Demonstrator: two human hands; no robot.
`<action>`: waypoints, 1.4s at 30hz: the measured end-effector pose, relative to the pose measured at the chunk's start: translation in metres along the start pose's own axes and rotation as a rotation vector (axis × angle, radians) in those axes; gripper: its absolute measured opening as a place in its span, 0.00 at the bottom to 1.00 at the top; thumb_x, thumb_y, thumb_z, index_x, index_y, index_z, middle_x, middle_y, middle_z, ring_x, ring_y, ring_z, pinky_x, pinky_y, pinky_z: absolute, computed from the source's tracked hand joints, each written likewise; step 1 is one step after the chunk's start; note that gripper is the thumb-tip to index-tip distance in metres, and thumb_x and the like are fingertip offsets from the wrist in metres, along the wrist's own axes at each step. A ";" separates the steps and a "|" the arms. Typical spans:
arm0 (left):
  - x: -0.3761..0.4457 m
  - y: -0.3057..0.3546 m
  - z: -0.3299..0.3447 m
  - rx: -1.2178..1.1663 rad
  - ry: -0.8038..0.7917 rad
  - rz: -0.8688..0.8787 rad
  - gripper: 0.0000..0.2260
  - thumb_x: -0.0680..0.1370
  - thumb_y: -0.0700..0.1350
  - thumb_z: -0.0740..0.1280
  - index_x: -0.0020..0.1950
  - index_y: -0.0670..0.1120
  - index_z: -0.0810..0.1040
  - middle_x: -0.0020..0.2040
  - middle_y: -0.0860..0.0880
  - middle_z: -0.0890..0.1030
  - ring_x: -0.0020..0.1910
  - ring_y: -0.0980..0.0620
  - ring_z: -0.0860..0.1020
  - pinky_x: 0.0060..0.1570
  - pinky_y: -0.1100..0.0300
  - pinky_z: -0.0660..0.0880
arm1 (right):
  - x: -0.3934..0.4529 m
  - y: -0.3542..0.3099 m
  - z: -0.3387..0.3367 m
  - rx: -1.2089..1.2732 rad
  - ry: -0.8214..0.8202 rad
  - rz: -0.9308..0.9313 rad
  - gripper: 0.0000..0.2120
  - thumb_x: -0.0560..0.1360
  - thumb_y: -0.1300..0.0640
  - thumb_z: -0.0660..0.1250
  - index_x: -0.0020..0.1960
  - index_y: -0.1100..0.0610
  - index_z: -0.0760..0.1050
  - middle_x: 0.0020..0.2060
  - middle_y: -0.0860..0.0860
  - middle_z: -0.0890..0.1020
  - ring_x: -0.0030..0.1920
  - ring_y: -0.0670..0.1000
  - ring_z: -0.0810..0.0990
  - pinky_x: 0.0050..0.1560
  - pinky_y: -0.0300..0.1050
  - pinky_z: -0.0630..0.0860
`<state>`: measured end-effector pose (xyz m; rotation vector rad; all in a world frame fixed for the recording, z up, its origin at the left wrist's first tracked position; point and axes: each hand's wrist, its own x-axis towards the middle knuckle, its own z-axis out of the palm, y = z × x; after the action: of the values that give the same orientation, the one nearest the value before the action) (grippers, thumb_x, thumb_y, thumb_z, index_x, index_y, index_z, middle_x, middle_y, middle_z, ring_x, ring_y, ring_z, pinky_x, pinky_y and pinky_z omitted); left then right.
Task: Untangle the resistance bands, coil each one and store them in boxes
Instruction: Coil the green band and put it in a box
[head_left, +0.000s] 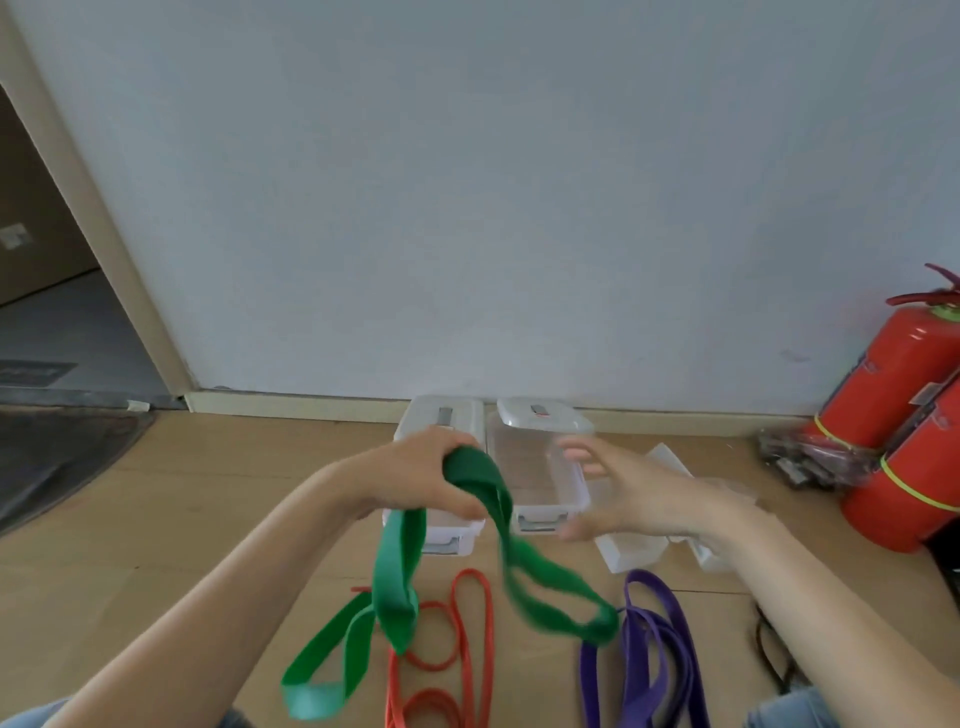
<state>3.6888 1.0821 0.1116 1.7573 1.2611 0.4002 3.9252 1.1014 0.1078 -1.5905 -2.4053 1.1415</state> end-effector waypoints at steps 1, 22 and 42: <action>0.004 0.001 0.007 -0.003 -0.036 0.006 0.08 0.69 0.39 0.72 0.43 0.47 0.76 0.31 0.57 0.75 0.31 0.58 0.72 0.32 0.69 0.69 | 0.002 -0.007 0.009 0.076 0.013 -0.099 0.46 0.62 0.41 0.76 0.73 0.42 0.54 0.70 0.37 0.63 0.69 0.38 0.62 0.65 0.32 0.61; -0.008 -0.010 -0.010 -0.319 0.554 0.140 0.07 0.72 0.36 0.67 0.39 0.48 0.75 0.32 0.49 0.75 0.31 0.55 0.76 0.35 0.62 0.71 | 0.000 -0.011 -0.033 0.548 0.598 -0.124 0.06 0.72 0.65 0.67 0.39 0.56 0.76 0.31 0.50 0.78 0.39 0.52 0.78 0.46 0.44 0.73; 0.014 0.011 0.037 0.115 0.398 0.338 0.07 0.68 0.41 0.65 0.44 0.45 0.71 0.32 0.53 0.73 0.31 0.56 0.72 0.36 0.58 0.70 | -0.011 -0.053 -0.009 0.819 0.416 -0.544 0.10 0.61 0.66 0.66 0.33 0.51 0.77 0.27 0.50 0.74 0.30 0.48 0.73 0.31 0.37 0.70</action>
<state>3.7272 1.0757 0.0971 2.0641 1.2732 0.9243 3.8925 1.0863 0.1497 -0.7494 -1.6028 1.2577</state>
